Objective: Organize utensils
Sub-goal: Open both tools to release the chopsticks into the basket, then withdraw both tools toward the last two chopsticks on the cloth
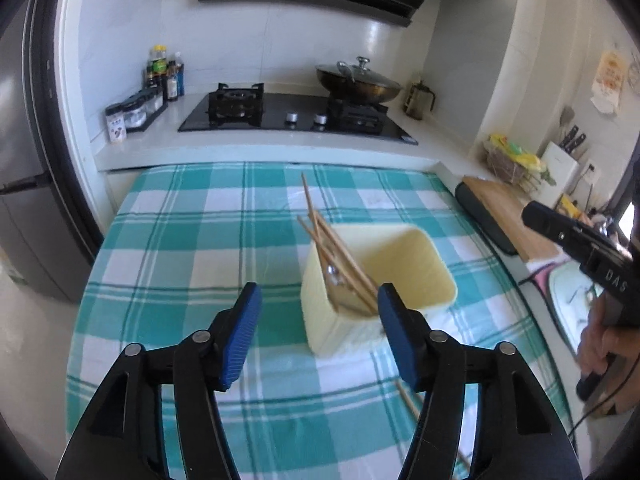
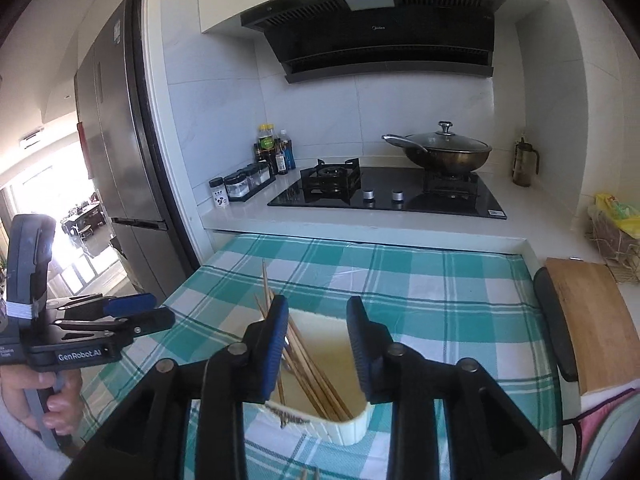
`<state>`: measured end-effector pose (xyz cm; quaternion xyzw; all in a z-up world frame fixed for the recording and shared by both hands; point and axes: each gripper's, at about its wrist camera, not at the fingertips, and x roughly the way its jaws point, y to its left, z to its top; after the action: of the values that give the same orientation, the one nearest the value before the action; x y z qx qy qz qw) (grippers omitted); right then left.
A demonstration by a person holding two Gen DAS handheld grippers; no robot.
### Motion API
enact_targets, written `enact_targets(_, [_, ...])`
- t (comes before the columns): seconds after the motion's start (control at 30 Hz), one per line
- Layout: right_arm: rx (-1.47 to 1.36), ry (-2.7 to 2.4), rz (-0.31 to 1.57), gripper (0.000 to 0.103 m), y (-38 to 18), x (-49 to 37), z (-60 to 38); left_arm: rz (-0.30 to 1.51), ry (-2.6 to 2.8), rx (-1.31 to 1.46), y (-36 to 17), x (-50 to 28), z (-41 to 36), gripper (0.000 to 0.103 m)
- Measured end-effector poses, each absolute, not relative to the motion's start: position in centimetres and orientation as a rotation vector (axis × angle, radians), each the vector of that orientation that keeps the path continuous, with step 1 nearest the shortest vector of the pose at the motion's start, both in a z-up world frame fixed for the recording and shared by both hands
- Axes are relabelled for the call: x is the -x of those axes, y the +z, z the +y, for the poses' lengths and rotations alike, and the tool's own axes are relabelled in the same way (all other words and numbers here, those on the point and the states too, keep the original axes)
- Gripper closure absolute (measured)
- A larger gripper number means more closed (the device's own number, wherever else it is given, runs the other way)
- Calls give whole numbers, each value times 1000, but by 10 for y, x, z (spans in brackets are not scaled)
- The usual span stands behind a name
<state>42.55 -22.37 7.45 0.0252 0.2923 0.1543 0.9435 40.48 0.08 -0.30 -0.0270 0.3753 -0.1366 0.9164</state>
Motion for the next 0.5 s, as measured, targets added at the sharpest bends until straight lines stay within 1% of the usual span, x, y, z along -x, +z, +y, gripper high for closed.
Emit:
enact_targets(0.03, [-46, 311, 601, 70, 70, -412, -230, 795, -287, 40, -15, -390, 3, 34])
enact_targets(0.07, [-41, 306, 611, 66, 62, -399, -237, 824, -296, 30, -32, -373, 4, 33])
enact_targets(0.13, [-32, 289, 645, 65, 35, -370, -251, 882, -313, 25, -68, -344, 2, 33])
enact_targets(0.3, [-56, 180, 829, 65, -68, -292, -288, 995, -255, 71, -158, -271, -11, 33])
enact_targets(0.4, [-51, 90, 911, 65, -110, -249, -301, 1028, -247, 142, -183, -245, -22, 33])
enact_targets(0.5, [-58, 68, 921, 65, -125, -216, -304, 994, -256, 130, -182, -233, -38, 33])
